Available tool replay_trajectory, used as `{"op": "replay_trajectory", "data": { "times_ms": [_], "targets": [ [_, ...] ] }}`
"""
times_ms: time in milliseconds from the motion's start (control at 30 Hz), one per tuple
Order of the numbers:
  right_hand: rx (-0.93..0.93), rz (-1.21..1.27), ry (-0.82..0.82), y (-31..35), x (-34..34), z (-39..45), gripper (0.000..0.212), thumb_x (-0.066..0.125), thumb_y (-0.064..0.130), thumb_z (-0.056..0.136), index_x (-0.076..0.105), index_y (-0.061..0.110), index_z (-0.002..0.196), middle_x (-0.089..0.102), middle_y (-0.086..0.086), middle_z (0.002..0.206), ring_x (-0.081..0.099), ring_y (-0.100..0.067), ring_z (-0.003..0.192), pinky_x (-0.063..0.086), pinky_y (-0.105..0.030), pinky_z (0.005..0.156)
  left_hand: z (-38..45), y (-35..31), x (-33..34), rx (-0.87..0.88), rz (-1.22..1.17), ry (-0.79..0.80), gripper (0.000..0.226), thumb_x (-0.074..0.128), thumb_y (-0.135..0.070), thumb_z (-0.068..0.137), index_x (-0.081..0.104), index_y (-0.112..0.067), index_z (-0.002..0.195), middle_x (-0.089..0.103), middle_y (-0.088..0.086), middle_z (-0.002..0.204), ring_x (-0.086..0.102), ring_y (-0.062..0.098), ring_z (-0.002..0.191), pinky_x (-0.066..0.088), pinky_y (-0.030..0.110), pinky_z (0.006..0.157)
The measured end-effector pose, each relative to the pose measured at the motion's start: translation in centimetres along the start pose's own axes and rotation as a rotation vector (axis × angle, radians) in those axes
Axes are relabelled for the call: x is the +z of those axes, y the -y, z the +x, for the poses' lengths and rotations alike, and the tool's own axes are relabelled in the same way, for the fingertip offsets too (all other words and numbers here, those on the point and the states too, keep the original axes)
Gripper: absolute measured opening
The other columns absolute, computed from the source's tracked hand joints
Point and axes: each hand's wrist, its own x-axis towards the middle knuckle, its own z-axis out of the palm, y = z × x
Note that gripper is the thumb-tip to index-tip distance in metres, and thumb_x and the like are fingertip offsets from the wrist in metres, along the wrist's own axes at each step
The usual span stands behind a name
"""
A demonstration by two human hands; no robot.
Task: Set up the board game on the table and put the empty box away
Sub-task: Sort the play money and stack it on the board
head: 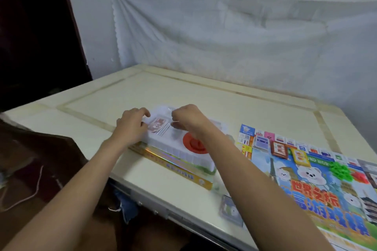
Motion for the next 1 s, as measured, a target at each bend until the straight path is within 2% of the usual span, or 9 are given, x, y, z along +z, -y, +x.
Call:
{"op": "replay_trajectory", "data": {
  "times_ms": [100,167,233,300,400,533,700,833,1000],
  "targets": [
    [0.254,-0.025,0.127,1.6,2.6,1.1,0.016,0.050,0.008,0.093,0.042,0.004,0.106,0.037,-0.011,0.092,0.045,-0.031,0.078,0.042,-0.035,0.059,0.2,1.1,1.2,-0.035,0.124,0.107,0.038,0.048,-0.026,0.087,0.061,-0.020,0.123,0.056,0.006,0.127,0.048,0.035,0.121,0.045,0.047,0.094],
    [0.368,-0.031,0.118,1.6,3.4,1.8,0.017,0.046,0.011,0.095,0.041,0.008,0.111,0.033,-0.011,0.087,0.044,-0.026,0.074,0.038,-0.032,0.062,-0.1,1.5,1.9,-0.008,0.088,0.141,0.047,0.036,-0.036,0.083,0.069,-0.015,0.110,0.060,0.010,0.110,0.055,0.036,0.112,0.048,0.045,0.091],
    [0.452,-0.005,0.085,1.5,4.0,2.6,0.007,0.045,0.011,0.093,0.043,0.007,0.098,0.032,-0.010,0.078,0.041,-0.022,0.073,0.035,-0.033,0.070,-0.1,2.0,2.8,-0.013,0.044,0.158,0.040,0.037,-0.030,0.087,0.073,-0.011,0.092,0.058,0.010,0.097,0.056,0.032,0.107,0.046,0.040,0.089],
    [0.512,0.010,0.089,1.3,4.4,3.4,0.018,0.045,0.012,0.095,0.037,0.007,0.080,0.036,-0.010,0.075,0.039,-0.020,0.064,0.037,-0.032,0.069,0.1,2.4,3.4,-0.010,0.003,0.143,0.033,0.043,-0.021,0.091,0.073,-0.008,0.085,0.059,0.010,0.099,0.056,0.027,0.110,0.046,0.037,0.090],
    [0.539,0.010,0.059,0.6,5.0,4.4,0.027,0.049,0.014,0.099,0.037,0.007,0.075,0.044,-0.012,0.073,0.045,-0.022,0.061,0.045,-0.029,0.077,0.0,2.6,3.7,0.004,-0.052,0.116,0.031,0.044,-0.017,0.091,0.071,-0.008,0.081,0.059,0.009,0.103,0.055,0.023,0.112,0.046,0.036,0.088],
    [0.616,0.062,0.056,-0.4,5.7,5.6,0.025,0.058,0.019,0.095,0.047,0.006,0.077,0.050,-0.010,0.070,0.047,-0.020,0.058,0.043,-0.022,0.055,-0.4,2.3,3.8,0.020,-0.104,0.073,0.036,0.046,-0.014,0.091,0.046,-0.021,0.057,0.052,0.006,0.087,0.055,0.025,0.101,0.040,0.032,0.073],
    [0.610,-0.073,0.085,-0.5,6.1,6.4,0.037,0.045,0.017,0.100,0.049,0.004,0.065,0.052,-0.009,0.063,0.040,-0.015,0.052,0.029,-0.023,0.051,-0.7,2.2,3.6,-0.017,-0.123,0.094,0.031,0.041,-0.019,0.090,0.067,-0.008,0.076,0.054,0.008,0.100,0.056,0.026,0.101,0.047,0.035,0.079],
    [0.576,-0.102,0.101,-0.2,6.0,6.0,0.037,0.042,0.015,0.099,0.049,0.005,0.064,0.051,-0.006,0.043,0.038,-0.014,0.041,0.026,-0.024,0.044,-0.7,2.1,3.4,-0.025,-0.150,0.100,0.031,0.042,-0.018,0.092,0.071,-0.007,0.090,0.053,0.010,0.106,0.055,0.026,0.102,0.045,0.034,0.084],
    [0.399,0.144,0.034,-0.5,7.4,6.6,0.016,0.047,0.006,0.095,0.045,0.012,0.081,0.043,-0.003,0.073,0.042,-0.014,0.058,0.042,-0.024,0.044,-1.2,1.7,2.6,-0.016,-0.187,0.093,0.038,0.037,-0.027,0.089,0.070,-0.008,0.092,0.054,0.007,0.098,0.054,0.022,0.098,0.045,0.035,0.085]
  ]
}}
